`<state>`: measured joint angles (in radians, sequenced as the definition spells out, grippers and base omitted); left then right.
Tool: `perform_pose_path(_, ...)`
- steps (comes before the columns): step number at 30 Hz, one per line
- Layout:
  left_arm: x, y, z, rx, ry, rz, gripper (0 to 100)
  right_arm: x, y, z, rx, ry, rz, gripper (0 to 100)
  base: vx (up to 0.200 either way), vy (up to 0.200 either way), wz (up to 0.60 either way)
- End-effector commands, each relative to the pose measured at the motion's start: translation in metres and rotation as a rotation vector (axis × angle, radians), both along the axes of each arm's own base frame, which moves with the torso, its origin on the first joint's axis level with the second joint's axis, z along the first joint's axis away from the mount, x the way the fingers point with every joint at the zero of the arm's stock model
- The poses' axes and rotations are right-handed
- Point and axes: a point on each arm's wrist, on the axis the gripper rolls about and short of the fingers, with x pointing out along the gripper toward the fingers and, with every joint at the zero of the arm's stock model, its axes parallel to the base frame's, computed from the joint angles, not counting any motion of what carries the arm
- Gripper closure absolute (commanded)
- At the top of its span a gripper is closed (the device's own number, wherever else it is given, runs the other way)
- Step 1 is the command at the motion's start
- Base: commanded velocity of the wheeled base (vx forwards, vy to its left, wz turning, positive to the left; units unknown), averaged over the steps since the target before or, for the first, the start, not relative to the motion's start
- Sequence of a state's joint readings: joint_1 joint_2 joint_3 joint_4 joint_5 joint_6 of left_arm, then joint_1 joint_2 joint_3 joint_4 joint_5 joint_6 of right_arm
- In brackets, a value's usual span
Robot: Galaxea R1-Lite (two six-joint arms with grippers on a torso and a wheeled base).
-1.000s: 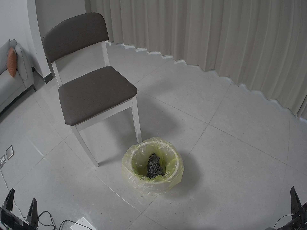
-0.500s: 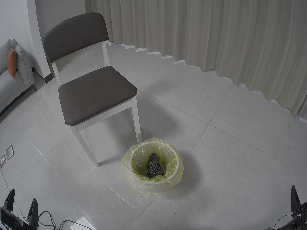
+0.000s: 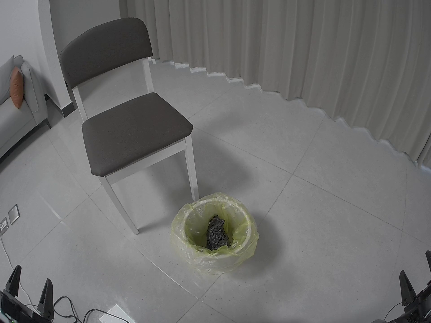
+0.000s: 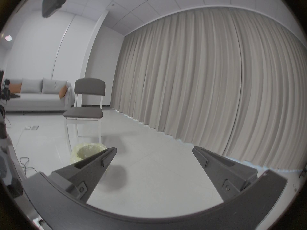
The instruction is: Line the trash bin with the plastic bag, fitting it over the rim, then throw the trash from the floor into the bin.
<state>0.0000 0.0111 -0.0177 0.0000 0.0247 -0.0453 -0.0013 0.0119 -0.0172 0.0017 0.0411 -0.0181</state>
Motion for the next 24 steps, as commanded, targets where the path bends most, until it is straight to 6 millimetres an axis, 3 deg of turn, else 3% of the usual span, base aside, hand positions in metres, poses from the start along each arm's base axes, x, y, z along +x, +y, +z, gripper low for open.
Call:
perform_pose_path(1, 0.0005, 0.0000, -0.0048, -0.004, 0.008, 0.001, 0, 0.0004, -0.0013, -0.0044, 0.074, 0.000, -0.056, 0, 0.000, 0.000, 0.00)
perform_pose_path(8, 0.0005, -0.0003, -0.0047, 0.039, 0.007, -0.011, 0, 0.0003, -0.0004, -0.0044, -0.014, 0.002, -0.017, 0, 0.000, 0.000, 0.00)
perform_pose_path(24, 0.0005, -0.0006, -0.0048, 0.039, 0.009, -0.022, 0, 0.0003, -0.0005, -0.0043, 0.032, 0.001, -0.023, 0, 0.000, 0.000, 0.00)
